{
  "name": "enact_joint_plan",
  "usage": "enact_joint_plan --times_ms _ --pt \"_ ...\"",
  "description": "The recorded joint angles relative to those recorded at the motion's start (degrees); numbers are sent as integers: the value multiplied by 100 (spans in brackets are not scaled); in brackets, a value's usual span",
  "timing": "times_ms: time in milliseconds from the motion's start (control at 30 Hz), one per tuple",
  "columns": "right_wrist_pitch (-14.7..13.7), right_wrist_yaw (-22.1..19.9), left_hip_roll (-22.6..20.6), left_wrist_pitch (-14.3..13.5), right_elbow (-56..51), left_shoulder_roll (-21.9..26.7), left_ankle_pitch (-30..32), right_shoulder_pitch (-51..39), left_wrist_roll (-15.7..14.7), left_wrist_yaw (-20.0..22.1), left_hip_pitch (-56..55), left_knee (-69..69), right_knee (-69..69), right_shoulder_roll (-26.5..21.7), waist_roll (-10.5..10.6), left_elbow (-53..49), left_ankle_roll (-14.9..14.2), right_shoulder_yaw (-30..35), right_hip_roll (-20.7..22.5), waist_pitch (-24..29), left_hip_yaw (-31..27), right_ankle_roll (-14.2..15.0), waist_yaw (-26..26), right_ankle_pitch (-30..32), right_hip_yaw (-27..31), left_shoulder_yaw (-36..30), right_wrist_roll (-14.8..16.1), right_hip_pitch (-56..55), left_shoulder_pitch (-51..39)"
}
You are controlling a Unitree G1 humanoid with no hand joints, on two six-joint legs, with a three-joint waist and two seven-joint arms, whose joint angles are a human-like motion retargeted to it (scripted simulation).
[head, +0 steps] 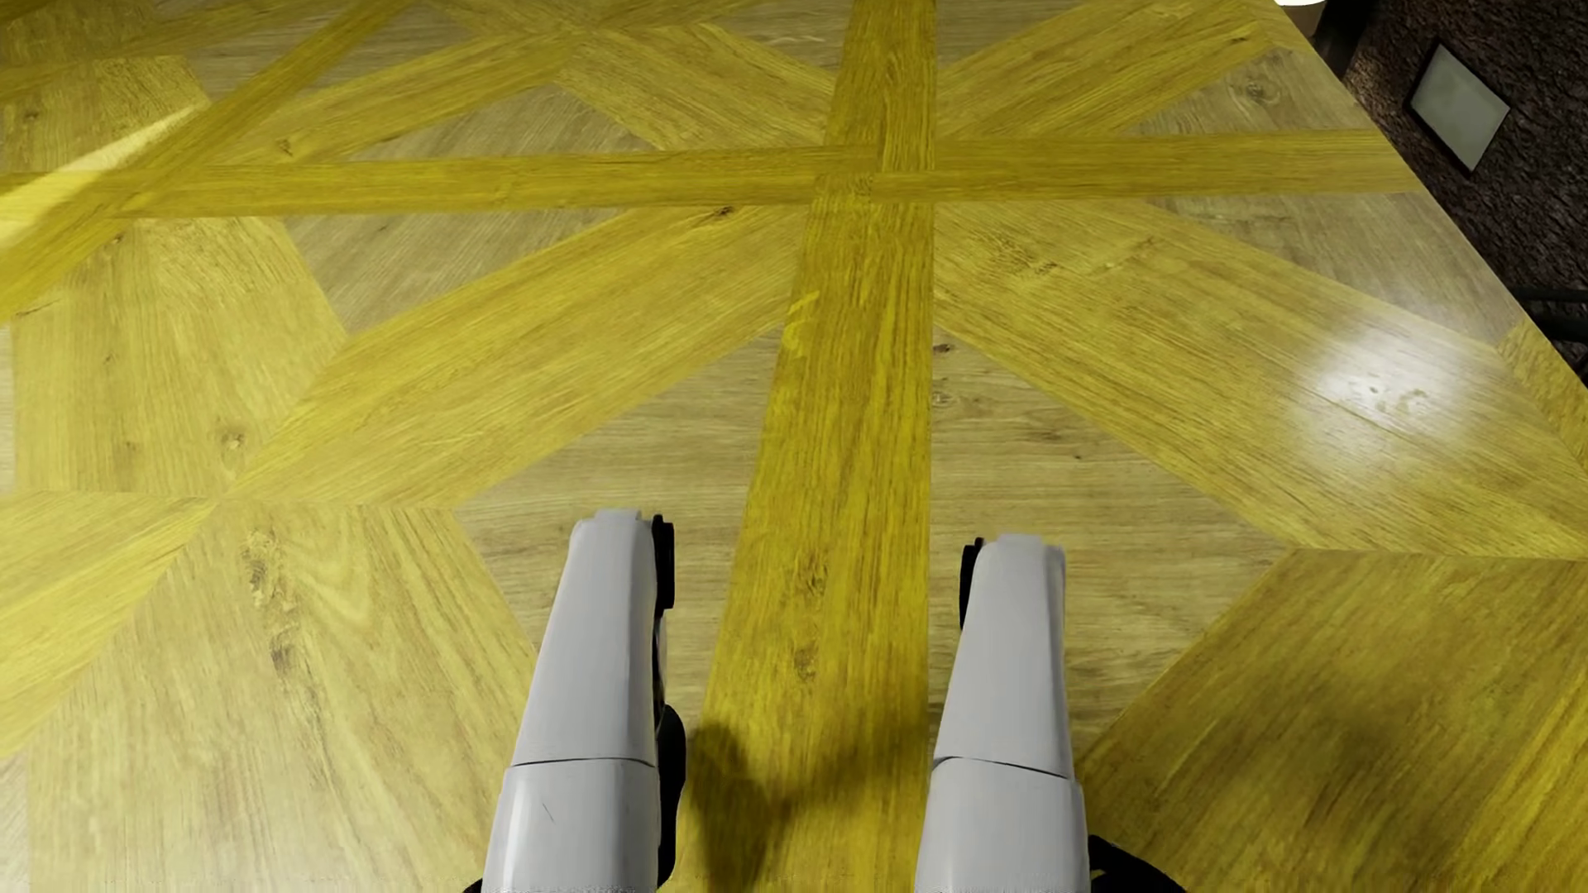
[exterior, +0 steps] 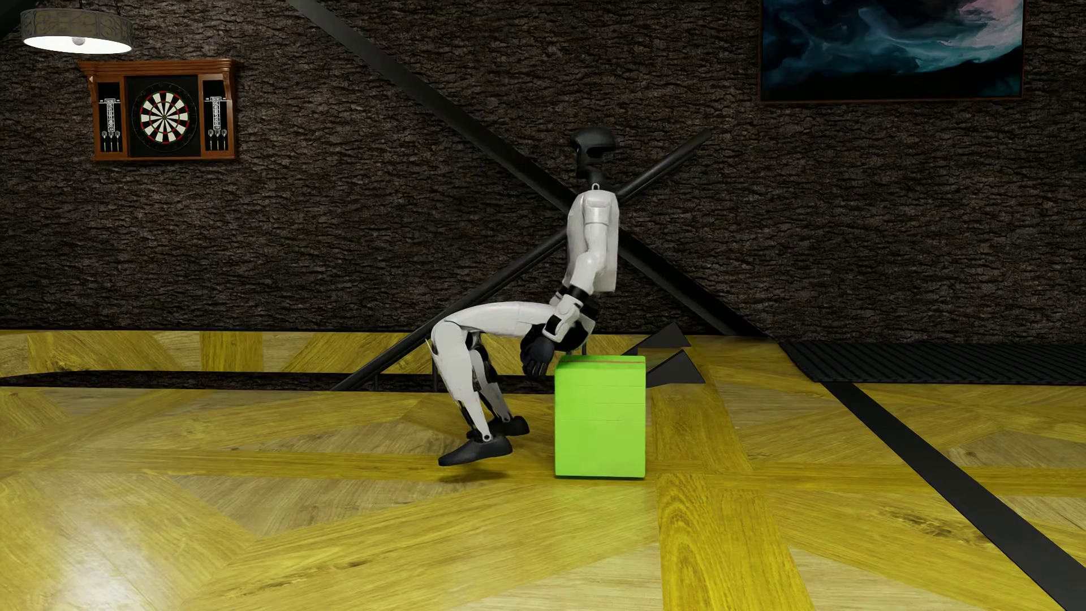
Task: Get off of the lime box
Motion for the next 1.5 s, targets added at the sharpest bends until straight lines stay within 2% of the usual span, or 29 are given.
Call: enact_joint_plan --times_ms 100,200,267,333,367,400,433,500,533,567,633,667,700,733,767,800,867,933,1033,1100,1167,1200,1267,1333,1367,1400,1433,1500 --pt "-10 -12 27 13 -6 -16 -19 -57 -76 55 -126 -1 14 -9 -1 -25 -37 -4 24 157 -9 -15 -9 -121 25 17 -20 -134 -115" --pt "-1 84 99 16 -453 74 -72 57 -128 7 -397 35 52 -111 -17 -371 -104 -191 77 339 -28 -20 -25 -197 82 89 117 -432 -172" --pt "-34 189 139 4 -1353 236 -132 349 -275 49 -710 85 98 -338 -26 -925 -160 -530 108 411 -68 8 -33 -225 143 257 303 -754 -106" --pt "-107 -19 214 -29 -2819 475 -195 830 -660 396 -1084 171 162 -671 -41 -1927 -246 -902 188 443 -131 28 -41 -238 210 615 374 -1134 155" --pt "-146 -301 265 -59 -3607 615 -227 1049 -939 766 -1267 223 202 -838 -63 -2602 -301 -1048 231 468 -170 33 -50 -230 241 812 449 -1321 320" --pt "-189 -767 327 -169 -4381 748 -254 1192 -1175 1238 -1462 270 236 -1017 -91 -3351 -362 -1112 276 490 -202 41 -57 -178 277 1020 499 -1540 462" --pt "-237 -1387 375 -328 -5110 894 -280 1265 -1292 1775 -1656 317 274 -1204 -123 -4170 -428 -1149 292 526 -237 75 -65 -128 319 1186 314 -1748 563" --pt "-427 -2670 435 -721 -6233 1331 -336 1127 -1371 2765 -2021 382 346 -1688 -198 -5761 -545 -1052 314 680 -299 110 -58 -132 375 1361 152 -2133 464" --pt "-612 -3181 456 -983 -6663 1649 -367 833 -1266 3148 -2204 398 369 -1999 -246 -6446 -604 -847 338 776 -330 121 -55 -151 392 1327 -24 -2332 274" --pt "-782 -3357 483 -1127 -6997 2029 -399 345 -1083 3175 -2390 406 379 -2344 -302 -7032 -667 -509 360 884 -366 142 -58 -176 409 1244 -217 -2530 15" --pt "-1014 -3008 503 -1229 -7392 2999 -449 -1213 -886 2365 -2739 392 370 -3053 -382 -7860 -746 681 363 1154 -424 206 -86 -229 416 851 -442 -2877 -745" --pt "-1093 -2723 549 -1204 -7501 3545 -485 -2264 -971 1780 -2904 391 360 -3381 -426 -8133 -774 1620 388 1275 -456 238 -97 -249 417 463 -420 -3052 -1263" --pt "-1179 -2506 572 -1275 -7550 4049 -540 -3509 -1087 1519 -3037 384 341 -3638 -439 -8280 -795 2785 405 1411 -488 268 -105 -283 398 -163 -341 -3183 -1933" --pt "-1313 -2275 549 -1419 -7567 4442 -585 -4801 -1257 1661 -3176 371 326 -3800 -434 -8314 -789 4014 390 1506 -491 305 -108 -329 391 -917 -277 -3316 -2682" --pt "-1400 -2434 539 -1463 -7614 4745 -628 -6028 -1448 1749 -3273 334 287 -3854 -439 -8286 -755 5151 401 1647 -479 304 -107 -366 371 -1605 -157 -3405 -3541" --pt "-1473 -2768 520 -1547 -7626 4897 -676 -6966 -1559 1899 -3344 279 233 -3860 -423 -8236 -744 6037 395 1770 -462 318 -98 -414 374 -2312 -46 -3470 -4415" --pt "-1555 -3231 481 -1724 -7632 4943 -776 -7959 -1683 2311 -3360 87 48 -3702 -406 -8151 -746 6949 435 1961 -424 285 -101 -480 355 -3648 61 -3481 -5889" --pt "-1549 -3295 364 -1684 -7457 4772 -773 -7947 -1638 2304 -3275 -302 -344 -3499 -427 -8041 -638 6893 523 2005 -371 180 -94 -447 285 -4092 -43 -3377 -6321" --pt "-1556 -2968 152 -1574 -6561 4077 -621 -7012 -1221 2063 -2666 -1406 -1417 -2995 -410 -7232 -397 6033 536 1871 -200 54 -88 -279 104 -3724 -318 -2797 -5792" --pt "-1560 -2463 68 -1443 -5553 3395 -431 -6233 -806 1575 -1966 -2427 -2398 -2382 -399 -6234 -258 5361 526 1647 -61 -34 -79 -55 -51 -3433 -648 -2151 -5352" --pt "-1691 -1917 -48 -1381 -4126 2501 -172 -5551 -226 1008 -1060 -3571 -3474 -1507 -396 -4896 -104 4698 495 1411 115 -148 -54 188 -237 -3166 -1089 -1303 -4998" --pt "-1736 -1465 -103 -1345 -3327 2013 -40 -5262 40 645 -563 -4165 -4021 -1009 -386 -4108 -46 4379 469 1251 187 -187 -52 310 -336 -3043 -1273 -836 -4829" --pt "-1790 -865 -140 -1312 -1804 1046 253 -4696 644 163 481 -5330 -5080 -80 -404 -2436 17 3888 415 888 363 -230 -39 568 -601 -2821 -1648 135 -4543" --pt "-1670 27 -182 -1075 -895 205 601 -4173 1117 -291 1536 -6474 -6127 534 -351 -1086 35 3577 380 427 557 -248 -22 849 -851 -2721 -1883 1144 -4180" --pt "-1349 271 -248 -860 -576 -77 780 -3832 1202 -517 2105 -7081 -6654 724 -313 -748 55 3297 362 159 628 -283 -42 965 -976 -2657 -1644 1687 -3921" --pt "-984 335 -322 -660 -363 -228 937 -3431 1106 -681 2713 -7703 -7169 849 -289 -563 115 2994 376 -113 693 -347 -67 1063 -1095 -2536 -1285 2246 -3599" --pt "-779 360 -388 -519 -329 -276 1088 -3033 987 -740 3293 -8299 -7677 880 -261 -513 192 2708 462 -403 740 -445 -87 1176 -1203 -2330 -1031 2773 -3220" --pt "-746 460 -468 -309 -598 -207 1316 -2261 475 -666 4348 -9327 -8598 706 -223 -478 308 2215 640 -1031 820 -603 -91 1340 -1401 -1865 -606 3745 -2404"
